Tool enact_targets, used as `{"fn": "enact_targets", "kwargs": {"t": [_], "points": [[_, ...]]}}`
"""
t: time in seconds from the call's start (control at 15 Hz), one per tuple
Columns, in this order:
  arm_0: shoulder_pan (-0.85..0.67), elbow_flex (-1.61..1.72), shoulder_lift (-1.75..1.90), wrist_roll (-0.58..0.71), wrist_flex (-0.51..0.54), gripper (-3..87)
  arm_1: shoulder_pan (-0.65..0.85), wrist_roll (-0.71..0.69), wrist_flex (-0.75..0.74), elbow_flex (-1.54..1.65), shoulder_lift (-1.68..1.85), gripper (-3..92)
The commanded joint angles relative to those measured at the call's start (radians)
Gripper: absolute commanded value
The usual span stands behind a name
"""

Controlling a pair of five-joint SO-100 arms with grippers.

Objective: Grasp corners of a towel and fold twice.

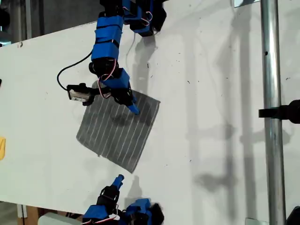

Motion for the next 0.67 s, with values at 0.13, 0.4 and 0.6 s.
{"fn": "enact_targets", "kwargs": {"t": [0.13, 0.4, 0.6], "points": [[-0.021, -0.003, 0.044, 0.015, 0.003, 17.0, 0.018, -0.27, 0.109, -0.135, -0.054, 47.5], [-0.029, 0.014, 0.057, 0.018, 0.003, 16.9, 0.031, -0.302, 0.167, -0.103, -0.229, 47.5], [-0.034, 0.043, 0.057, 0.009, 0.003, 16.7, 0.044, -0.265, 0.115, -0.107, -0.377, 46.1]]}}
